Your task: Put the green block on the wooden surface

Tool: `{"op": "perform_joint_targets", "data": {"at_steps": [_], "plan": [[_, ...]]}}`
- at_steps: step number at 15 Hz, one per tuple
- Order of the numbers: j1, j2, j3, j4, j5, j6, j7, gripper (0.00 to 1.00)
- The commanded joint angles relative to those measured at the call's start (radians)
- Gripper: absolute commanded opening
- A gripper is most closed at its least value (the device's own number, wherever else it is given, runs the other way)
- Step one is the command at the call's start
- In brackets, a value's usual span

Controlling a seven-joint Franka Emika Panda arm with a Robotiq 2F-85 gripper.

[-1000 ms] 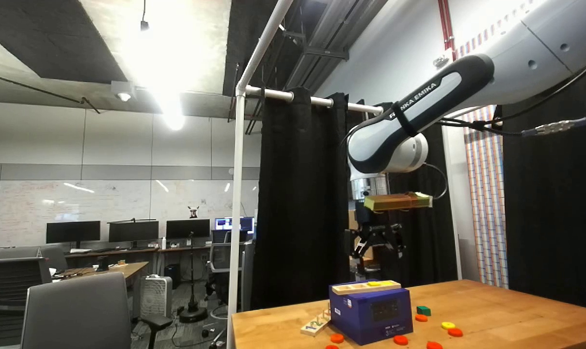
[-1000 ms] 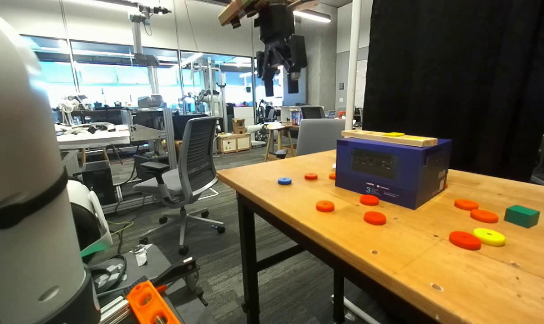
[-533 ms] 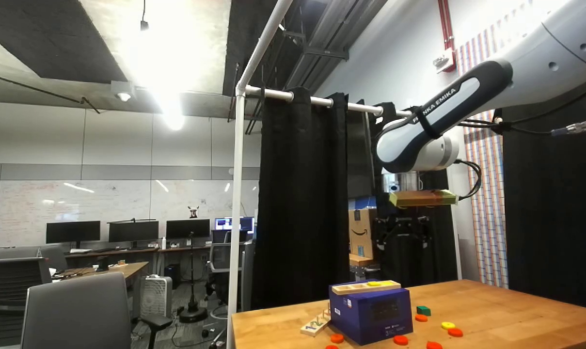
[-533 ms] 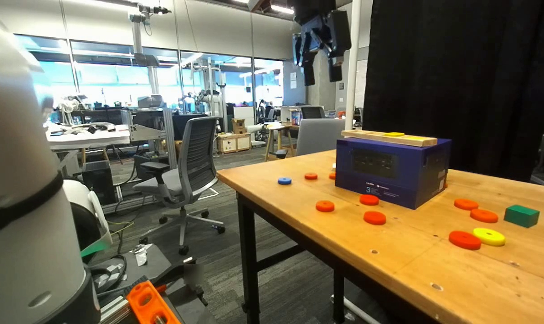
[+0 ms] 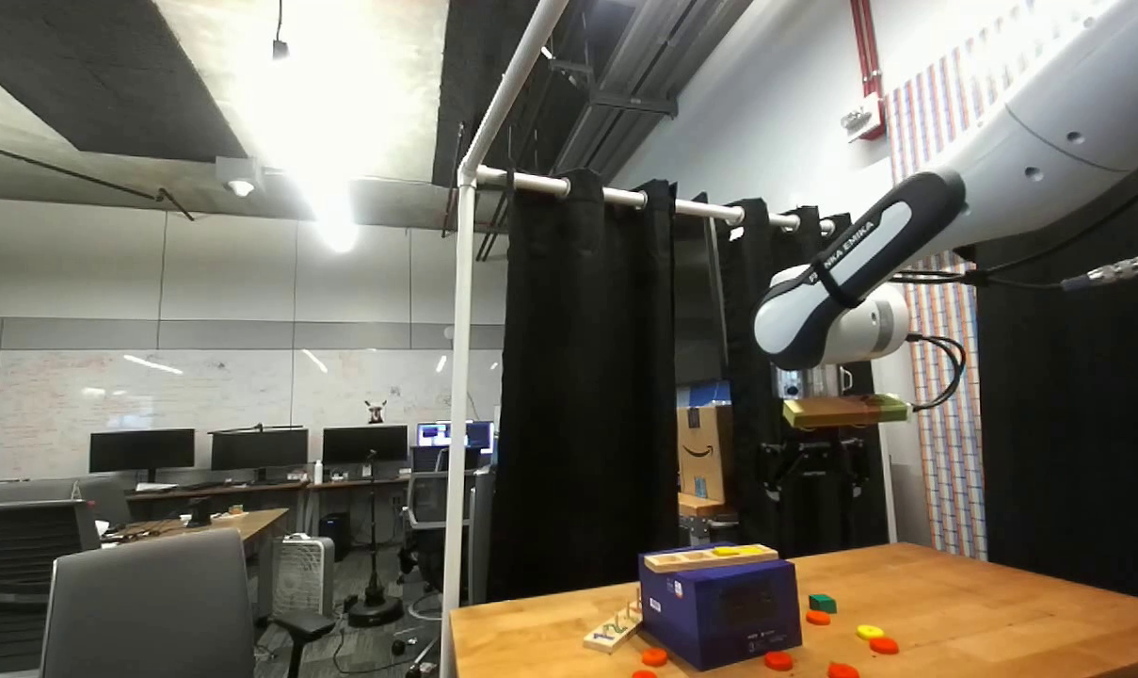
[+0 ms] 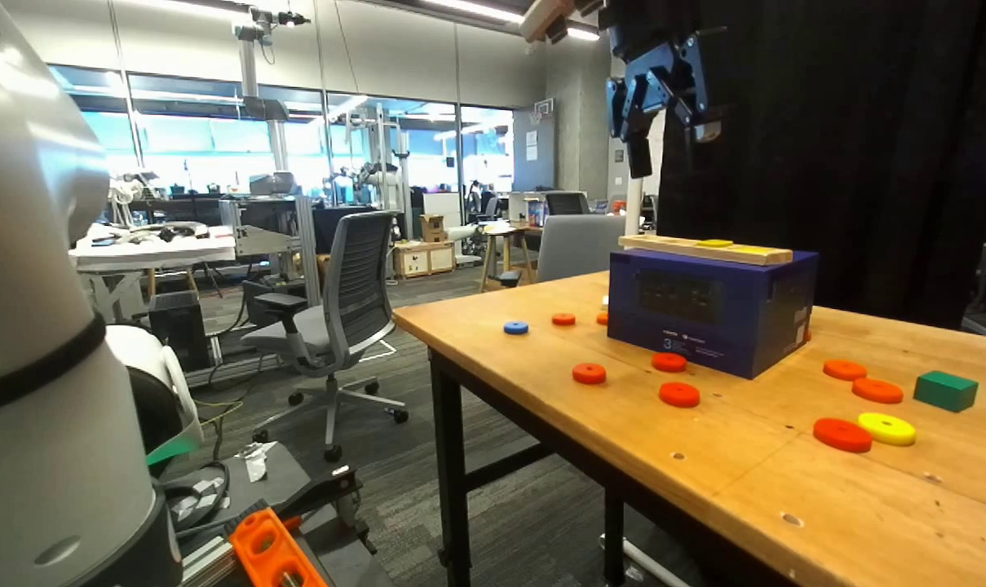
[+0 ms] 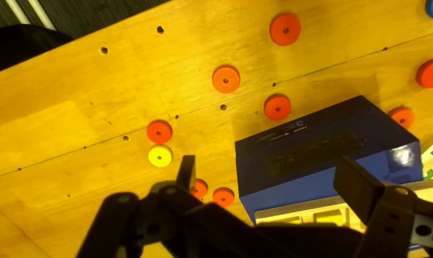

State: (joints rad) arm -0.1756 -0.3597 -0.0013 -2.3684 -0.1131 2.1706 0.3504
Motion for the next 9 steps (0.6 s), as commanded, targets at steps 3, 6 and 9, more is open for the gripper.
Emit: {"op": "perform_joint_targets", "data": {"at_steps": [3,6,9], "plan": [[-0.022,0.199,-0.062,0.118,-0.014,0.048,-0.026,1.0],[-0.028,0.271,-0.101,0.176,-0.023,0.053,-0.055,1.0],[-0.032,0.335,-0.14,0.236,-0.018,0.056,-0.093,1.0]]}}
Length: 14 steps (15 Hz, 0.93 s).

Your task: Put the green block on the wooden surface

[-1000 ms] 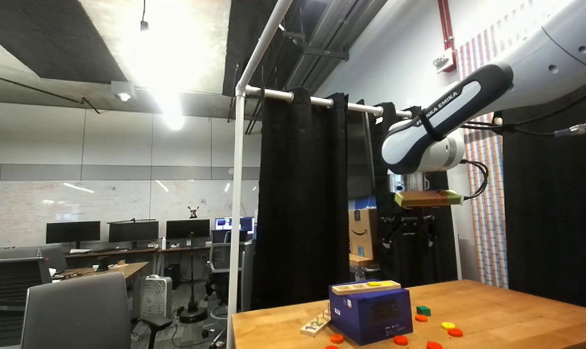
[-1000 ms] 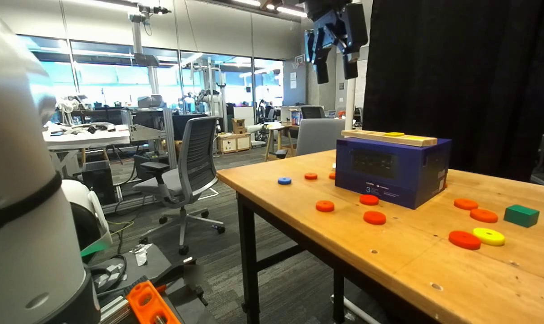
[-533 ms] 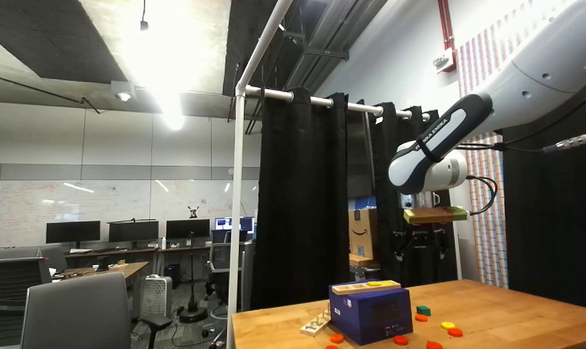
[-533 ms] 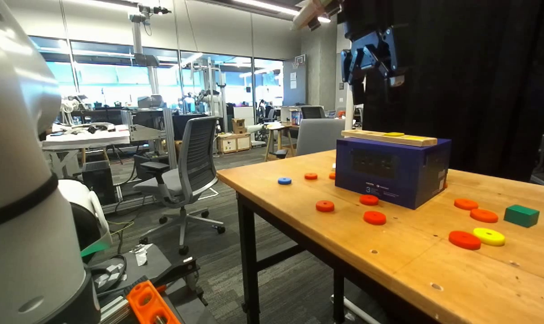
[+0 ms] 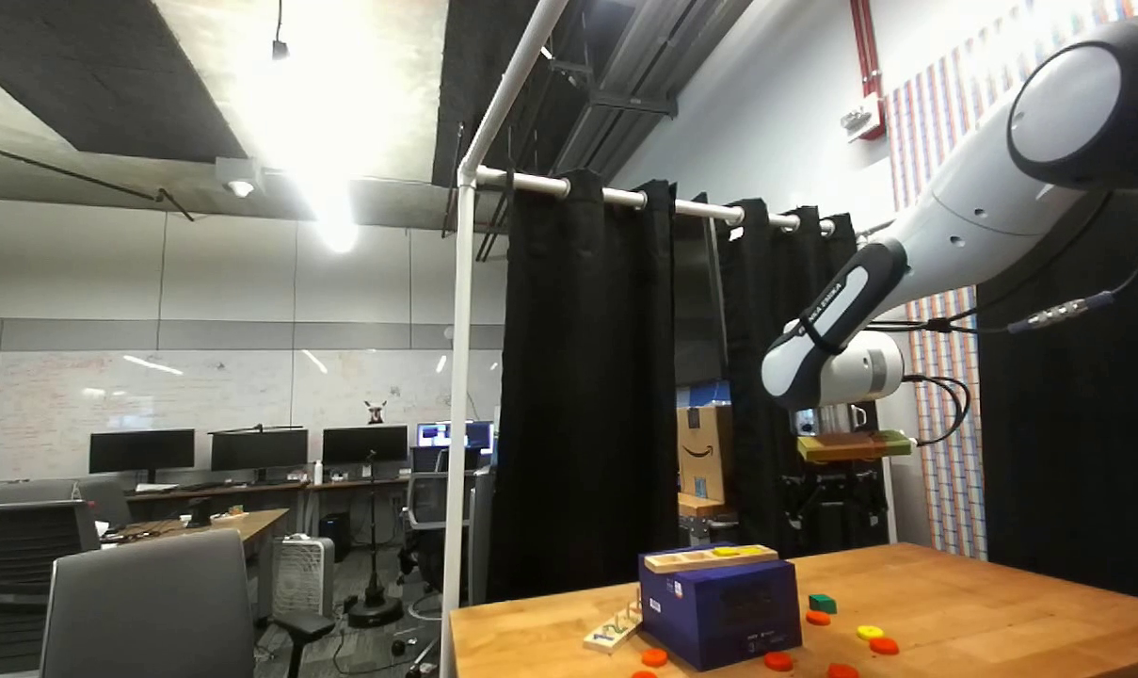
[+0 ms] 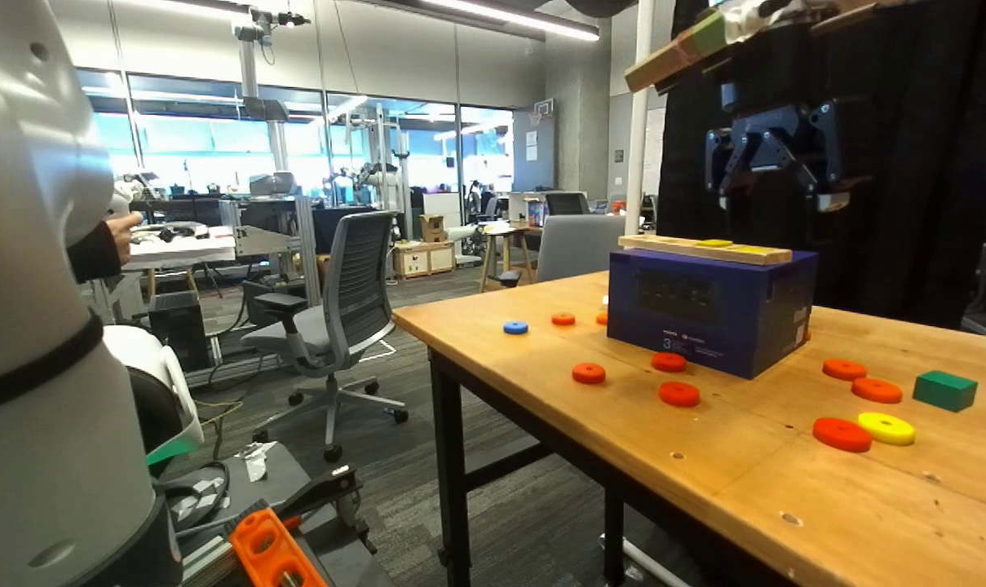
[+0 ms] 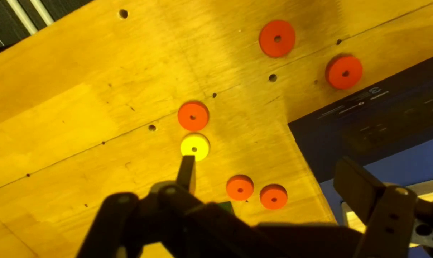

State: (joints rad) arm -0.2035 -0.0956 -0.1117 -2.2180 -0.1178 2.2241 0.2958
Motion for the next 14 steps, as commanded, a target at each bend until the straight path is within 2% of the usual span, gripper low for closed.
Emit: {"op": "perform_joint_targets", "data": {"at_steps": [1,6,11,14], "plan": [[-0.006,0.095,-0.041,0.111,-0.004,0.003,-0.051,1.0],[-0.011,0.217,-0.079,0.236,0.08,-0.004,-0.171,1.0],[-0.034,0.338,-0.07,0.352,0.221,-0.045,-0.362,1.0],[-0.051,0.404,-0.063,0.41,0.252,-0.078,-0.444,1.0]]}}
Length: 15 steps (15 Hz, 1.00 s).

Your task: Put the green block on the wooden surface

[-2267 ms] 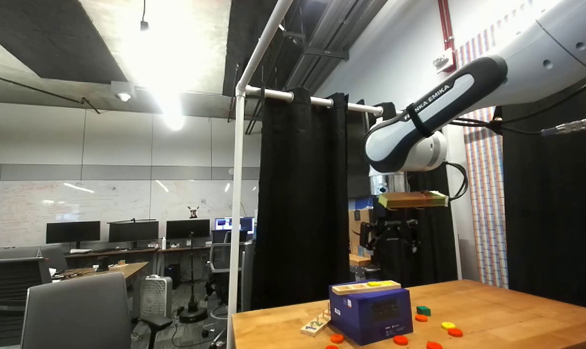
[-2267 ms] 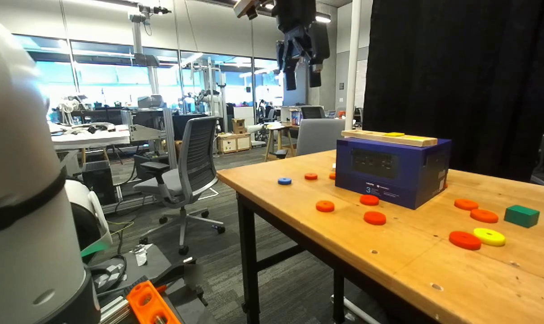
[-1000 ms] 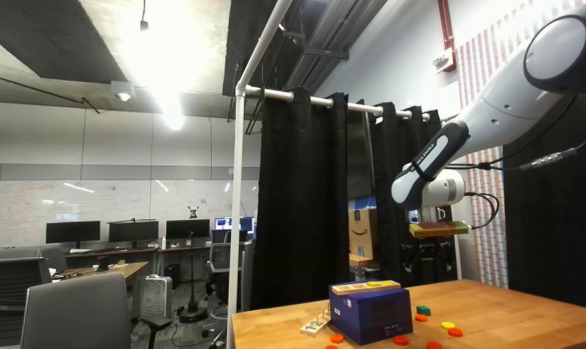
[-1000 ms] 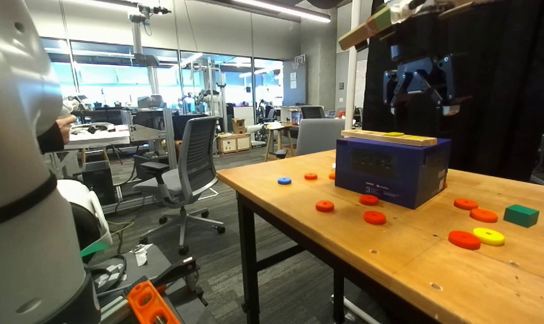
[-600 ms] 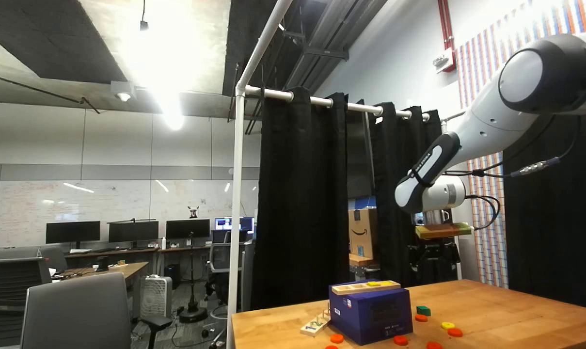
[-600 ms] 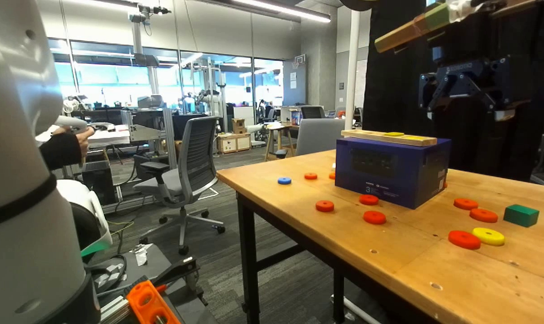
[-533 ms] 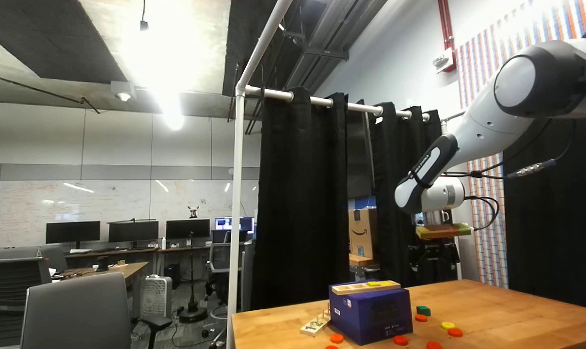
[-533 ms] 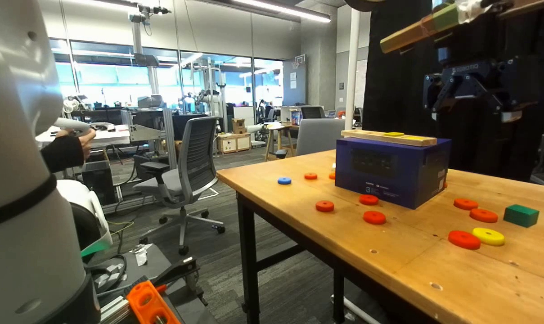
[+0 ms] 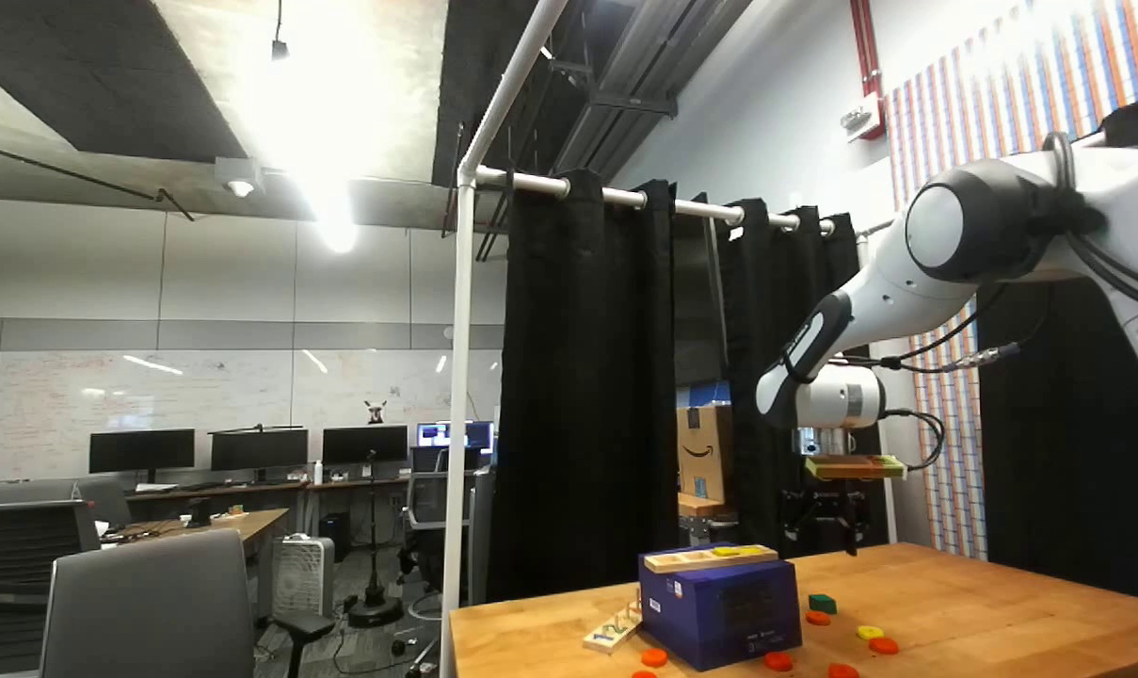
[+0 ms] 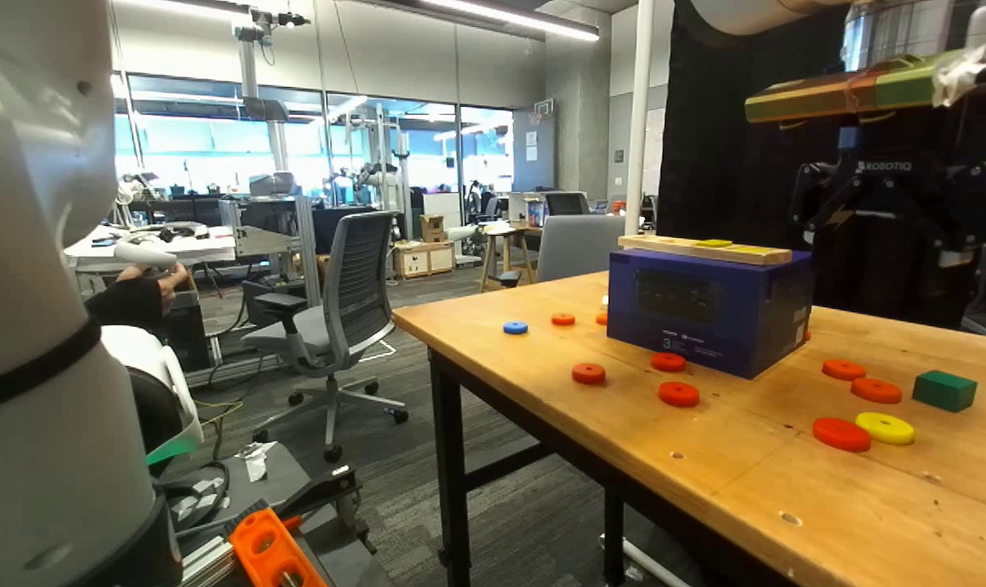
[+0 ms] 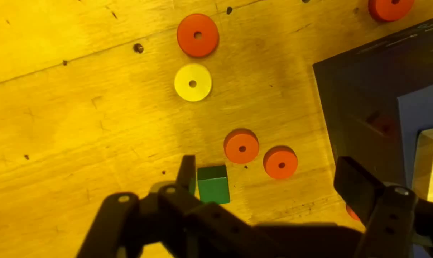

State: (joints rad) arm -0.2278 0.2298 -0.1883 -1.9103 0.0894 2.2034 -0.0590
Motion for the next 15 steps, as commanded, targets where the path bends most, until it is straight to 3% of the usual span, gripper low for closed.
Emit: {"op": "perform_joint_targets", "data": {"at_steps": [1,15], "plan": [[-0.033,0.099,0.014,0.126,0.047,-0.072,-0.107,1.0],[-0.084,0.309,0.044,0.372,0.032,-0.204,-0.173,1.0]]}}
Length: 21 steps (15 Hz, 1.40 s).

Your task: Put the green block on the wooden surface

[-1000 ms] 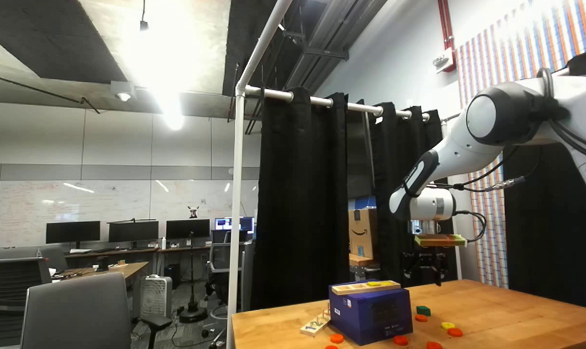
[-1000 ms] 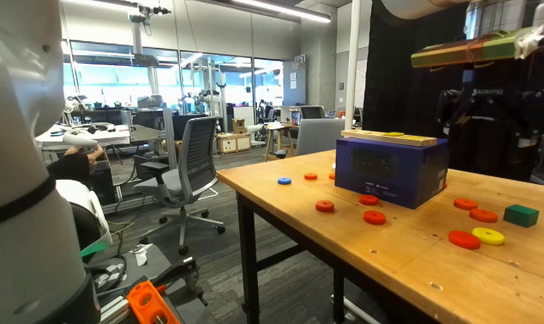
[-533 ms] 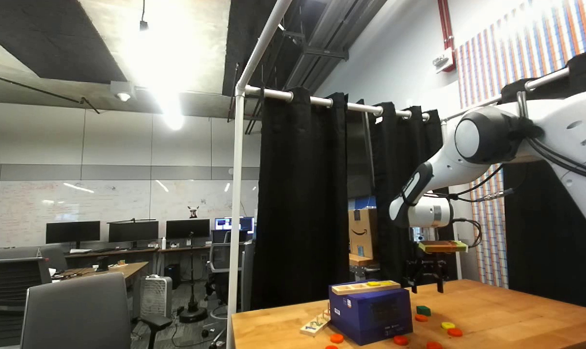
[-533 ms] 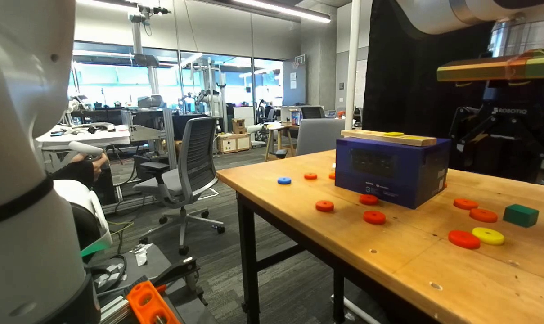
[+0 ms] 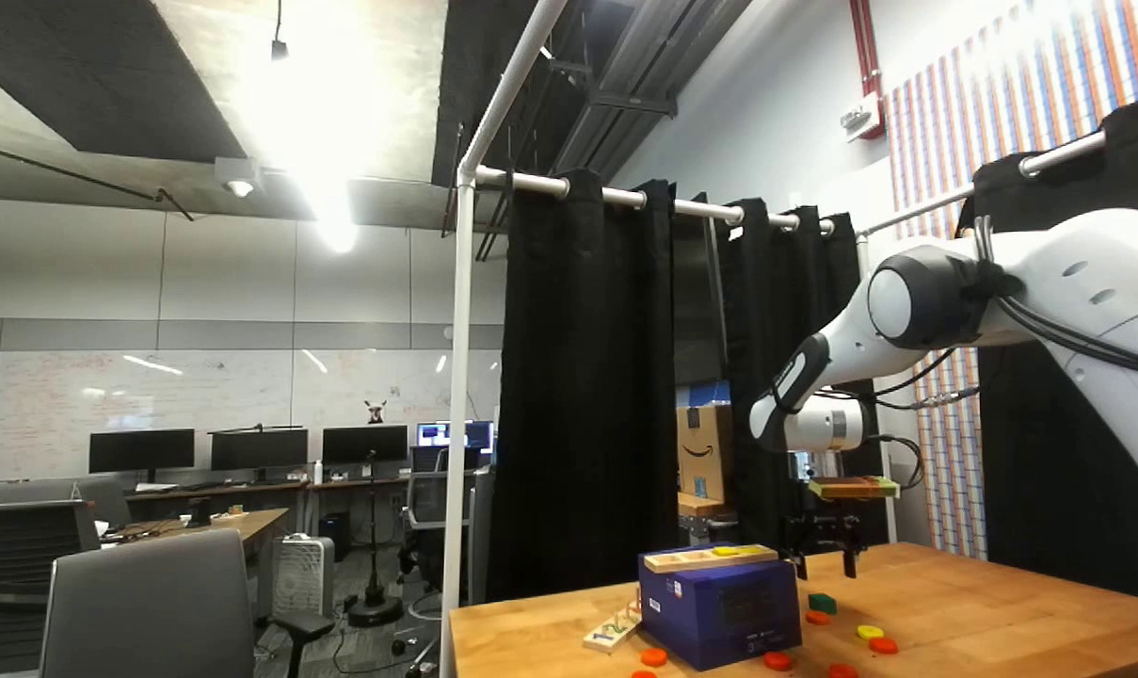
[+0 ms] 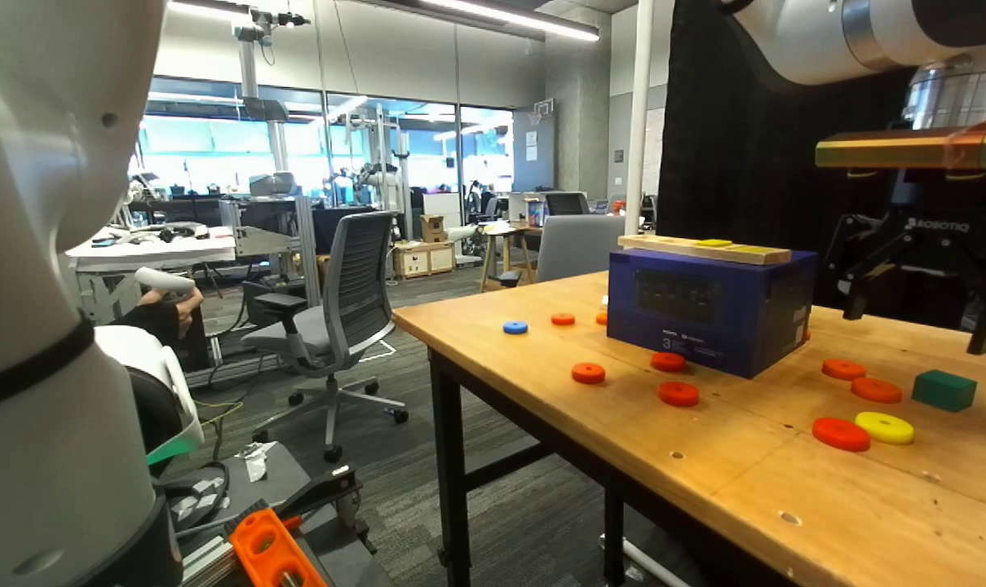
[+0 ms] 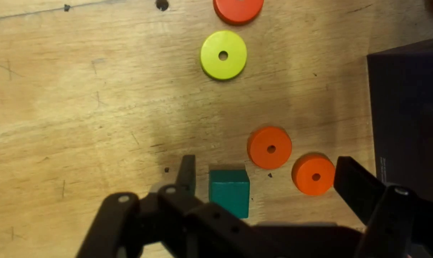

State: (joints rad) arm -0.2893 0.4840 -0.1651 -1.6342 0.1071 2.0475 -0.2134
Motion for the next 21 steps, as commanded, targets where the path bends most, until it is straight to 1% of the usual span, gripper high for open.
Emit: {"op": "perform_joint_targets", "data": {"at_steps": [1,3,9,19,20,21], "plan": [[-0.025,0.066,0.021,0.108,0.018,-0.04,-0.009,1.0],[-0.031,0.085,0.022,0.127,0.025,-0.016,0.008,1.0],[-0.054,0.137,0.034,0.182,0.041,0.004,0.005,1.0],[-0.073,0.197,0.051,0.225,0.058,-0.003,0.003,1.0],[-0.075,0.198,0.053,0.224,0.061,-0.004,0.004,0.75],[-0.077,0.198,0.054,0.221,0.062,0.001,0.003,0.73]]}}
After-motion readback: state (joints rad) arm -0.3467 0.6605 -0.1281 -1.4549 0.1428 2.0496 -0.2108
